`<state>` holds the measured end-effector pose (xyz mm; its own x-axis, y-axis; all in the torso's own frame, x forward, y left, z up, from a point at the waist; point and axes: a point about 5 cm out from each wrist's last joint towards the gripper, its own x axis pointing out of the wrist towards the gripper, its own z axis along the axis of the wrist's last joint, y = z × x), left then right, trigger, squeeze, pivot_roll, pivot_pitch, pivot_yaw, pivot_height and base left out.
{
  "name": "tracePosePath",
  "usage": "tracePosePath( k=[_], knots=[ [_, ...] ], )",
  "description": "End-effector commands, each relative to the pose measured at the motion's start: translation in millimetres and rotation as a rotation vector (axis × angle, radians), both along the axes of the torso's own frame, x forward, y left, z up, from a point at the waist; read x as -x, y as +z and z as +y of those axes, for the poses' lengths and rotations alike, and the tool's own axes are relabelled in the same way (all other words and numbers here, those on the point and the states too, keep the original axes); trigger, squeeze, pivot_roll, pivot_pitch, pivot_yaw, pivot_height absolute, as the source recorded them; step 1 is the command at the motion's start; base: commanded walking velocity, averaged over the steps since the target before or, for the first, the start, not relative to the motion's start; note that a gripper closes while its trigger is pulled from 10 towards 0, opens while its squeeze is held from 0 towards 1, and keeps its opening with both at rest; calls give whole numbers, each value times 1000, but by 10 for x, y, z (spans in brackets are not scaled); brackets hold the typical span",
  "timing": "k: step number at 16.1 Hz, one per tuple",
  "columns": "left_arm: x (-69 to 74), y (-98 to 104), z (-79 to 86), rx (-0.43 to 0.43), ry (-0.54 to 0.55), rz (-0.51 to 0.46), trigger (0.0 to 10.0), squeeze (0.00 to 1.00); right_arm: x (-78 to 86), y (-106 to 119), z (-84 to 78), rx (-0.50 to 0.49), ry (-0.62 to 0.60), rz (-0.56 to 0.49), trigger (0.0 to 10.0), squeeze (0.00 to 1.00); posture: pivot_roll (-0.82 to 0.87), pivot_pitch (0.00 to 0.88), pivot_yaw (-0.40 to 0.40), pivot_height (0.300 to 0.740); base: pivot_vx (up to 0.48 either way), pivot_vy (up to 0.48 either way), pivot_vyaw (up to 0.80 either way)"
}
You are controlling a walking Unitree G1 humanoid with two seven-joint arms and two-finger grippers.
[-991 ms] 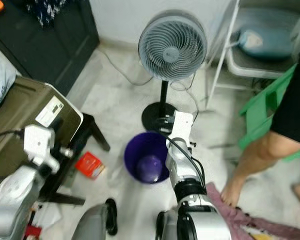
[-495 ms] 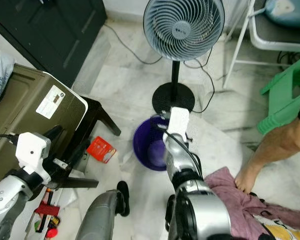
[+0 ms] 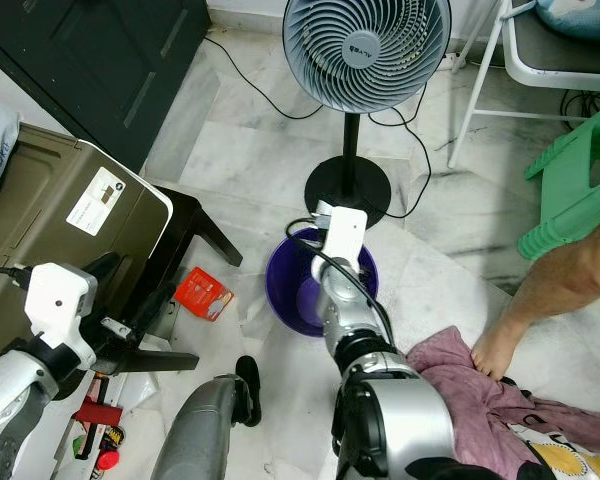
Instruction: Clean up the room
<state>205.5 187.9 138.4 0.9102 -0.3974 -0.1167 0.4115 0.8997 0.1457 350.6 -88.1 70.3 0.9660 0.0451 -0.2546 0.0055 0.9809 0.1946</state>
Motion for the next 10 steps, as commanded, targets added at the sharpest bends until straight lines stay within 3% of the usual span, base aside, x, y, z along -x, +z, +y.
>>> tracePosePath(
  k=[1, 2, 3, 4, 10],
  knots=[
    [22, -16, 35, -12, 22, 16, 10000, 0, 64, -83, 105, -14, 35, 29, 10000, 0, 275, 356, 127, 740, 0, 0, 0],
    [18, -11, 26, -9, 25, 15, 10000, 0, 70, -90, 110, -14, 40, 28, 10000, 0, 276, 356, 127, 740, 0, 0, 0],
    [26, -8, 4, -4, 24, 14, 10000, 0, 88, -117, 109, -18, 42, 35, 10000, 612, 277, 356, 126, 740, 0, 0, 0],
    [37, -11, -11, -2, 22, 15, 10000, 0, 102, -141, 105, -25, 42, 44, 10000, 1000, 277, 356, 125, 740, 0, 0, 0],
    [-24, -36, -40, -4, 47, 4, 10000, 0, 72, -103, 64, -34, 38, 19, 10000, 1000, 257, 345, 127, 740, 0, 0, 0]
  ],
)
